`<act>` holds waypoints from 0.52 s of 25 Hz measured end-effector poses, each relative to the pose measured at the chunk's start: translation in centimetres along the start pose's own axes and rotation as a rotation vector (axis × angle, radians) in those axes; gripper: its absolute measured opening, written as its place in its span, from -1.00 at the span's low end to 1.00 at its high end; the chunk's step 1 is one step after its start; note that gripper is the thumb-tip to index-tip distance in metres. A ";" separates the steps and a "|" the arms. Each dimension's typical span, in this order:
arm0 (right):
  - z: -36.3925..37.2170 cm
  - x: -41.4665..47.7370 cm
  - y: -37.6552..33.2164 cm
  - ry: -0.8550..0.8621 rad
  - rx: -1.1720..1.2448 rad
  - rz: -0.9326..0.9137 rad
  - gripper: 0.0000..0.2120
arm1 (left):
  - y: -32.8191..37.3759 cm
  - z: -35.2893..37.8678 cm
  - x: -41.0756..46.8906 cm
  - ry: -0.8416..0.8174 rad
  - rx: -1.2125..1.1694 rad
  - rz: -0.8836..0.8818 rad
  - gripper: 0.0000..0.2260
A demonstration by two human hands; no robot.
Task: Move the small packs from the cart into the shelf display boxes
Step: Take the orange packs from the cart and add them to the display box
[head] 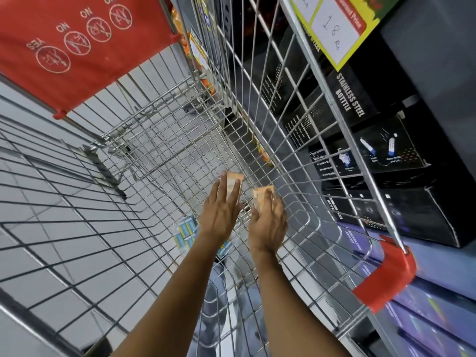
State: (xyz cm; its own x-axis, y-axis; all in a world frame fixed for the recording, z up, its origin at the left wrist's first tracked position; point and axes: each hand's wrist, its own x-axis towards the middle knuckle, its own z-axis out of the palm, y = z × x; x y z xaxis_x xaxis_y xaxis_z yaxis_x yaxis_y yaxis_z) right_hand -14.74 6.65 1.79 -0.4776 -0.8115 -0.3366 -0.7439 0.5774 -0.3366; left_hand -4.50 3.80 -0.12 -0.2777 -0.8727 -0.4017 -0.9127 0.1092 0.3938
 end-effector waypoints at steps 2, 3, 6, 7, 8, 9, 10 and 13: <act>0.1 -0.3 -0.3 0.010 0.002 0.031 -0.41 | 0.5 0.1 -0.4 0.081 -0.097 -0.049 -0.48; 0.2 -0.5 -0.4 0.014 -0.002 0.048 -0.40 | 0.7 0.1 -0.6 0.098 -0.147 -0.089 -0.46; 0.1 -0.9 -0.5 -0.002 -0.008 0.072 -0.38 | 1.2 -0.2 -1.1 0.097 -0.225 -0.168 -0.39; 0.0 -0.7 -0.5 -0.006 0.002 0.070 -0.39 | 1.2 -0.2 -1.0 0.100 -0.243 -0.188 -0.37; -0.1 -0.4 -0.6 -0.001 0.022 0.072 -0.39 | 1.3 -0.3 -0.9 0.107 -0.266 -0.208 -0.35; -0.2 -0.1 -0.7 0.010 0.049 0.078 -0.39 | 1.3 -0.4 -0.7 0.111 -0.288 -0.224 -0.34; -0.3 0.3 -0.8 0.016 0.066 0.084 -0.38 | 1.4 -0.5 -0.5 0.121 -0.310 -0.240 -0.33; -0.2 0.6 -0.9 -0.032 -0.007 0.061 -0.36 | 1.0 -0.2 -0.3 0.173 -0.369 -0.288 -0.33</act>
State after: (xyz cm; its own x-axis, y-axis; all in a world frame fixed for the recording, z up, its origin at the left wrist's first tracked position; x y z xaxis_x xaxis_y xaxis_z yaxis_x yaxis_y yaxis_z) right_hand -14.47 5.67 2.09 -0.5072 -0.7716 -0.3839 -0.7171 0.6249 -0.3087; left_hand -5.26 4.08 0.59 0.0530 -0.9122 -0.4063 -0.7693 -0.2967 0.5658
